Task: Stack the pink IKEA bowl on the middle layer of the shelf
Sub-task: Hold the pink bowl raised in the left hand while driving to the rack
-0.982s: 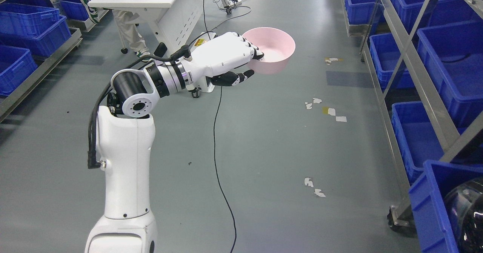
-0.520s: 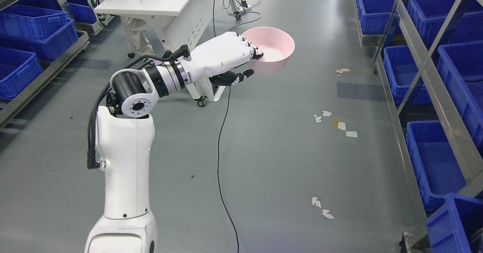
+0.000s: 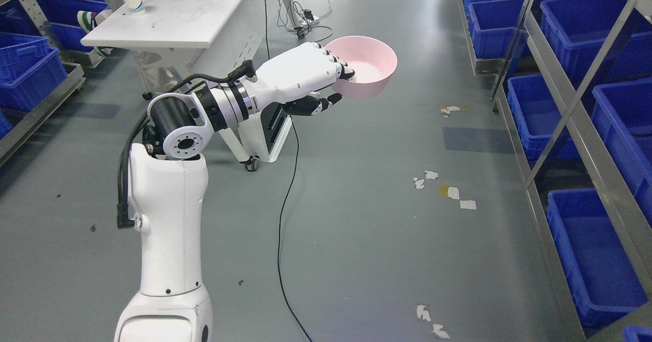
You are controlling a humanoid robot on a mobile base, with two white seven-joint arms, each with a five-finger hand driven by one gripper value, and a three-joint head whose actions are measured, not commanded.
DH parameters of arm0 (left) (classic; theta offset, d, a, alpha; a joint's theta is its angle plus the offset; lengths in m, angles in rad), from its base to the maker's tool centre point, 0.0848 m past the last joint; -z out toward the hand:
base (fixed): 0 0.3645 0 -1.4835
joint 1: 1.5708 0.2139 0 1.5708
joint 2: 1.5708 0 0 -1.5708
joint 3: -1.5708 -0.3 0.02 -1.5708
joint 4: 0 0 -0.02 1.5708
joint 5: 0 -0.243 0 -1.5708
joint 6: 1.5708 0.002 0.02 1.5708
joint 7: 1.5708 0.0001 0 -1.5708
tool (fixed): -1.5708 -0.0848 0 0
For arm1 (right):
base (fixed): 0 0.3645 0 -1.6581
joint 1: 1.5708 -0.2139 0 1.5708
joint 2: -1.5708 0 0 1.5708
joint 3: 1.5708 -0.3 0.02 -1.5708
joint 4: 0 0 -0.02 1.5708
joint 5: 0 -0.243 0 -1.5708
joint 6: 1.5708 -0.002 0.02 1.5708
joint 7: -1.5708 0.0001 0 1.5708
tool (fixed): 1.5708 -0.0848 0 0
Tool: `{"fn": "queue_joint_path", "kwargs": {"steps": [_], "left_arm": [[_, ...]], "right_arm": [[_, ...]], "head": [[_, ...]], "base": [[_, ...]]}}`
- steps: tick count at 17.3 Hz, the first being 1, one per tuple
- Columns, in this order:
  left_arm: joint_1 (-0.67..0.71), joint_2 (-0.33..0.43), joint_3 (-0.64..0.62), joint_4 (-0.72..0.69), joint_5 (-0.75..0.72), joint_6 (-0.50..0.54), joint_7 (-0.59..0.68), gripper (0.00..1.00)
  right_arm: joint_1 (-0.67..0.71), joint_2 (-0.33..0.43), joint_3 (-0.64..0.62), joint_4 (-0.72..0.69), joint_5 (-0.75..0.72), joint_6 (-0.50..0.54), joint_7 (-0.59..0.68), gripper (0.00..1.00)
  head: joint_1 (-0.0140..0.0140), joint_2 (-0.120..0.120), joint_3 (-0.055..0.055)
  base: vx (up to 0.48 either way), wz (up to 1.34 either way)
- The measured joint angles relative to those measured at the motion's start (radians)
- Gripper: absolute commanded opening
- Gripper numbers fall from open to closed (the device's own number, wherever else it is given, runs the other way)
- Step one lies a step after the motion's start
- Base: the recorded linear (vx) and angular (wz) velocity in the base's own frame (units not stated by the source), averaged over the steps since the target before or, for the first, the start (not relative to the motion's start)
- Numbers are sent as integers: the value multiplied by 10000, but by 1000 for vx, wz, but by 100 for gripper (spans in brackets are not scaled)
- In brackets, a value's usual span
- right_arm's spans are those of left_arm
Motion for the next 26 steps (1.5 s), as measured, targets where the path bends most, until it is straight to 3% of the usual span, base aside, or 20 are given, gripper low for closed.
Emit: {"fn": "queue_joint_path", "kwargs": {"steps": [26], "left_arm": [[-61,1,-26,18,76,93,170,7]], "right_arm": [[0,0,0,0,0,0,-3,100]], "head": [[0,0,0]], "base": [[351,-53]]}}
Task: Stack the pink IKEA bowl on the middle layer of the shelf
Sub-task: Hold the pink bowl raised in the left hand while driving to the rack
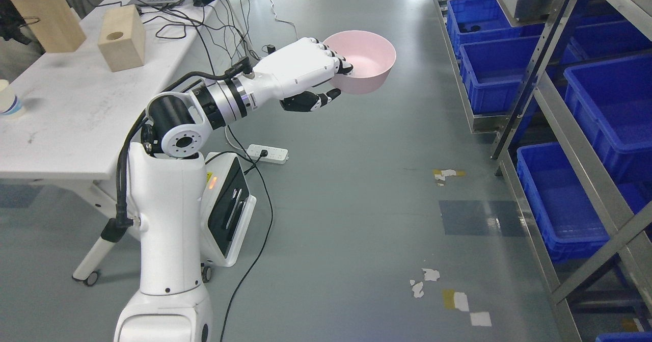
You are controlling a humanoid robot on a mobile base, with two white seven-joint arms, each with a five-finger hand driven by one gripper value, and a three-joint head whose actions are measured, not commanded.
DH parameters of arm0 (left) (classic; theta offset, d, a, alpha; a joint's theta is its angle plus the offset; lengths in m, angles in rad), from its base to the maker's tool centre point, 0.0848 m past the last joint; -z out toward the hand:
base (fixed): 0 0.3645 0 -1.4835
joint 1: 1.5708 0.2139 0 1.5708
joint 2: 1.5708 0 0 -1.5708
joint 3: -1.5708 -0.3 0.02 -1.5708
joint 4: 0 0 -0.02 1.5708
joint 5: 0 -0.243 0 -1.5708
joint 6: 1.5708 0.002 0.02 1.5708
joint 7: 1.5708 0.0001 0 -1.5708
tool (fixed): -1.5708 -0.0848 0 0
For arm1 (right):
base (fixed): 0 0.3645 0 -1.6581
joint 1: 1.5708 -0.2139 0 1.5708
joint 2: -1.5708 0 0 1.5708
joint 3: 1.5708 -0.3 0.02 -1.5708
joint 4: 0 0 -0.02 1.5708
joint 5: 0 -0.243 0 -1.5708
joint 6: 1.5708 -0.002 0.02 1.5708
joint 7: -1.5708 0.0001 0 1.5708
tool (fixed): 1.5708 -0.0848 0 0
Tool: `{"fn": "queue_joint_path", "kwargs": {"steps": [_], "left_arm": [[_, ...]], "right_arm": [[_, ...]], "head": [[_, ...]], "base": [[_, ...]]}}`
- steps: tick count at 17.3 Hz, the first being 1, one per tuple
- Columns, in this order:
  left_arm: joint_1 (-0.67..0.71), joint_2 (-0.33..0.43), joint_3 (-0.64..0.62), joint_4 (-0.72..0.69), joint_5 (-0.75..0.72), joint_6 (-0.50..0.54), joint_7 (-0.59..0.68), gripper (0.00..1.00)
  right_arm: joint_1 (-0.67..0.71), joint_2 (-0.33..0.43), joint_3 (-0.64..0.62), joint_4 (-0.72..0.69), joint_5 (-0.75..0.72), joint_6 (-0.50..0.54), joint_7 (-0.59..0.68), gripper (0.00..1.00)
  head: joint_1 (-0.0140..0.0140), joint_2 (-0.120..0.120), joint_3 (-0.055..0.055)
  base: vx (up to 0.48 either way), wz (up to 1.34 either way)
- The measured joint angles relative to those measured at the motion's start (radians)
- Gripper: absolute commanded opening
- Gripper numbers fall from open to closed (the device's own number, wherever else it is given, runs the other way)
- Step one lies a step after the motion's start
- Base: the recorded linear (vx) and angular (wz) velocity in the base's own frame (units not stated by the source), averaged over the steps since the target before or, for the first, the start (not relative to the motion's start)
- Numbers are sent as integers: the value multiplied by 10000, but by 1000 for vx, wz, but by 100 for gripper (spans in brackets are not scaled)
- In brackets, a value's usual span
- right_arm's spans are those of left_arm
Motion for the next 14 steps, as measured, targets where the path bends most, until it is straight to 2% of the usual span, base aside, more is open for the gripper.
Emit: {"fn": "queue_joint_path", "kwargs": {"steps": [6,10,14], "left_arm": [[-33,0,-287,10,295,3,145,7],[-134,0,-512,13,451,2,192,7],[-197,0,-663,16,543,5,201,6]], "right_arm": [[0,0,0,0,0,0,0,100],[-3,0,0,0,0,0,0,100],[-1,0,0,0,0,0,0,100]], "head": [[0,0,0],[0,0,0],[0,0,0]], "base": [[252,-115],[141,20],[86,-368]]}}
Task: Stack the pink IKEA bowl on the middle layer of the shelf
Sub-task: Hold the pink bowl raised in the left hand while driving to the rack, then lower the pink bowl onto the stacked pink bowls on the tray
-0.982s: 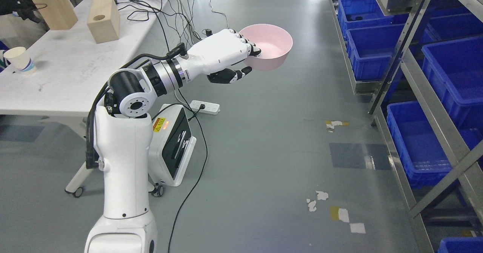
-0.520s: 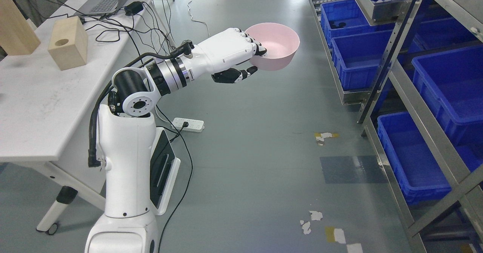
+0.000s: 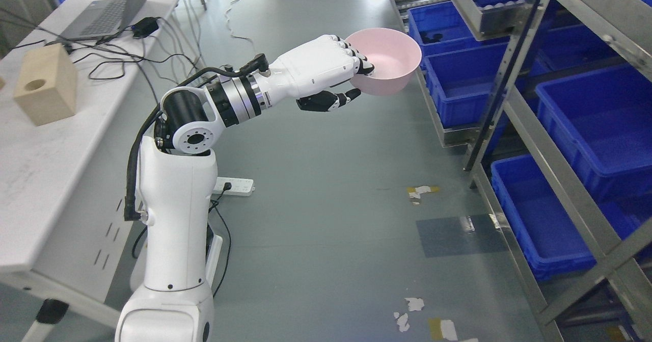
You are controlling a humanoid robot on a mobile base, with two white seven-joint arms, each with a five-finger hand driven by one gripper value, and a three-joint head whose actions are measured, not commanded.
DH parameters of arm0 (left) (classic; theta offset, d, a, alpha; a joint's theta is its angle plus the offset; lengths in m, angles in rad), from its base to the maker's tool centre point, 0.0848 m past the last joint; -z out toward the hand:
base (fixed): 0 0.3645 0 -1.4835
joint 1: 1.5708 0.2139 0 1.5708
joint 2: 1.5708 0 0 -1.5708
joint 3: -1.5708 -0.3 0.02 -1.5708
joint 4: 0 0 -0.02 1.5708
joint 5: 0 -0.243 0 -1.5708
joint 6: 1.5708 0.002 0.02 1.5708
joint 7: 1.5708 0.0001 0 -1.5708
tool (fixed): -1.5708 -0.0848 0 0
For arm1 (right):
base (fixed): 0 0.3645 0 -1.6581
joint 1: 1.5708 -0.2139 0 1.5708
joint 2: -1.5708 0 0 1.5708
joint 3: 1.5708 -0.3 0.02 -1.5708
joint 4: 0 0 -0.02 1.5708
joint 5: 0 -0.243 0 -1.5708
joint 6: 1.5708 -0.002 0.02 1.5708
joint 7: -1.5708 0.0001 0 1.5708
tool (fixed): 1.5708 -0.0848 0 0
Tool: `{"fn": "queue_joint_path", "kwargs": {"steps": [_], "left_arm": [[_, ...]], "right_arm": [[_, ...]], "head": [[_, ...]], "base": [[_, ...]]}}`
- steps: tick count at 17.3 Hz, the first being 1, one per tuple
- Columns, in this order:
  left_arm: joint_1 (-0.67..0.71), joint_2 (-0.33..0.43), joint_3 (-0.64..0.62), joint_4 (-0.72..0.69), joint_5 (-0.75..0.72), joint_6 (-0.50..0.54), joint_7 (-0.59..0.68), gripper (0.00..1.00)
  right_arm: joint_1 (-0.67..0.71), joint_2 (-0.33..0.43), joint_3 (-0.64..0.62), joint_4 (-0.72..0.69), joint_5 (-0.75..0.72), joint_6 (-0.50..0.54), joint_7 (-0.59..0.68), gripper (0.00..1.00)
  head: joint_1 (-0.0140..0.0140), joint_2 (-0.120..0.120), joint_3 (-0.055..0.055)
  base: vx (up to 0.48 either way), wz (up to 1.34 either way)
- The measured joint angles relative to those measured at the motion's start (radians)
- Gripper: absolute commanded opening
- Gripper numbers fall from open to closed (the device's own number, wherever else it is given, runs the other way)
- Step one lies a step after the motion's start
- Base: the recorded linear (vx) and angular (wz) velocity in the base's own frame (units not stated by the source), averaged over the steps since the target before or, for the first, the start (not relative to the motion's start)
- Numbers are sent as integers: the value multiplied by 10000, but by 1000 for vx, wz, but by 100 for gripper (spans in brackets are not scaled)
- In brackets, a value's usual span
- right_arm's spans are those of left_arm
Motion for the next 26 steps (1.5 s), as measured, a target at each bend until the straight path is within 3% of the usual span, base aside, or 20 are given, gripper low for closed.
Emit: {"fn": "queue_joint_path", "kwargs": {"steps": [7,13,26], "left_arm": [[-288,0,-292,13,247,3,7,7],[-1752,-1,-319,99,290,67,-16,7],[-2916,-1,-395,2095,-2076,488,-259,7]], "right_arm": [[4,0,0,0,0,0,0,100],[7,0,0,0,0,0,-9,100],[1,0,0,0,0,0,-27,100]], "head": [[0,0,0],[0,0,0],[0,-4,0]], "base": [[66,-1085],[60,-1304],[124,-684]]}}
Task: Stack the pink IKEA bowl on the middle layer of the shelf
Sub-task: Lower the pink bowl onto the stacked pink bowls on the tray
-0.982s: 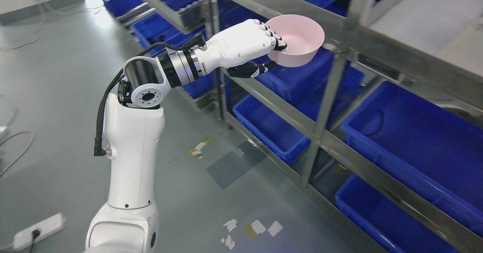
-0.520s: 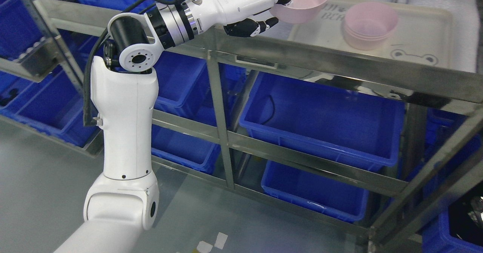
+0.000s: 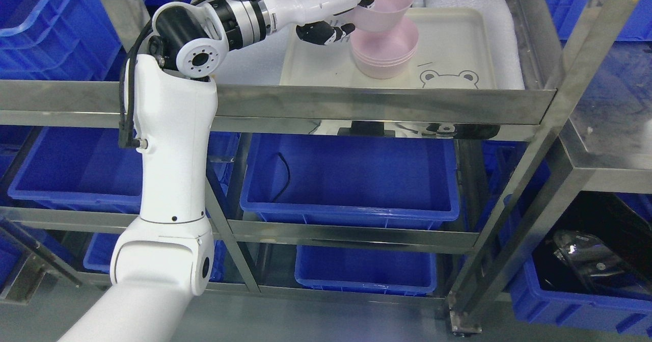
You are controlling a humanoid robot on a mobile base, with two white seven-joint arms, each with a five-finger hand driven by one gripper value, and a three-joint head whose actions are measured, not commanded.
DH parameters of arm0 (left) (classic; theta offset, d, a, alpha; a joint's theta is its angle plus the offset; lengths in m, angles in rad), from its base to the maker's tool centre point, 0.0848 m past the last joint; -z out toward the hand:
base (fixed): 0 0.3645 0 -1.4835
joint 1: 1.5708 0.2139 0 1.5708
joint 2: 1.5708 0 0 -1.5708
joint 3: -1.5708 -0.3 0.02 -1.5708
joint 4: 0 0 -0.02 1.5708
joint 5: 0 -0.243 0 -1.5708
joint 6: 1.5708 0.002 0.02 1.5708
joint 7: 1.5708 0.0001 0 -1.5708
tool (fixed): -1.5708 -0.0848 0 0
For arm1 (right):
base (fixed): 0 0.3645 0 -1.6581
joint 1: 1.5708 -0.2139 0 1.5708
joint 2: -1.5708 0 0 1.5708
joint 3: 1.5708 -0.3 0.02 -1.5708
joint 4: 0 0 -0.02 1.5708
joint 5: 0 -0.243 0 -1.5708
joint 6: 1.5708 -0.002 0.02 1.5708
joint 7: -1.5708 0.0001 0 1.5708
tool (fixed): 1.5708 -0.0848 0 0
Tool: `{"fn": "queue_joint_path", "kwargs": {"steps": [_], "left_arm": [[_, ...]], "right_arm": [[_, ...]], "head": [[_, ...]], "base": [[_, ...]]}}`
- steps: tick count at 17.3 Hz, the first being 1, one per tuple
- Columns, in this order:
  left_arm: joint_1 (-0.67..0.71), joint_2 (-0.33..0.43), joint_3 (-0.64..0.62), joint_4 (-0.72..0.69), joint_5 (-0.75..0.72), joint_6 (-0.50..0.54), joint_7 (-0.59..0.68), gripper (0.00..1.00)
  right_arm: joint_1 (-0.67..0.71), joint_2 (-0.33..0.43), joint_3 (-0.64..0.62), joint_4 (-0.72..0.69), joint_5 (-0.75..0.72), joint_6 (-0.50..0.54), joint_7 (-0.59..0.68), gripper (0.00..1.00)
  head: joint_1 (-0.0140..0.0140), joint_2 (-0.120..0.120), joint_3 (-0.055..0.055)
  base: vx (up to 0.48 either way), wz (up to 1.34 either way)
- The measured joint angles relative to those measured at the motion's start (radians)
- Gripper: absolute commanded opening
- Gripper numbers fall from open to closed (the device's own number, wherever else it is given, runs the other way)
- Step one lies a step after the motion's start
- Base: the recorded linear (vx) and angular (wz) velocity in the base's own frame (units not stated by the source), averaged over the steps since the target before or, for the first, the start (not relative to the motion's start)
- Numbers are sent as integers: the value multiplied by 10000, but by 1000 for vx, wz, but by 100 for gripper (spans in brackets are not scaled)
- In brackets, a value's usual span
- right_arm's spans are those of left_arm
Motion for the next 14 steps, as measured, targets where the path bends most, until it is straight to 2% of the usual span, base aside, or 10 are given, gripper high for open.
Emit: {"fn": "queue_joint_path", "kwargs": {"steps": [7,9,10,12,14], "left_arm": [[114,0,-411,427,-525,18,-279,8],[130,0,-467,495,-586,19,-269,12],[135,0,-491,524,-607,19,-234,19],[148,0,-526,576,-638,38,-191,44],[153,0,-559,619,-647,173,-158,63]], "right_arm": [[0,0,0,0,0,0,23,100],[0,0,0,0,0,0,28,100],[0,0,0,0,0,0,28,100],[0,0,0,0,0,0,28,100],[0,0,0,0,0,0,29,100]], "head": [[0,0,0],[0,0,0],[0,0,0],[0,-1,0],[0,-1,0]], "base": [[50,-89],[-3,14],[-7,12],[-3,6],[0,0]]}}
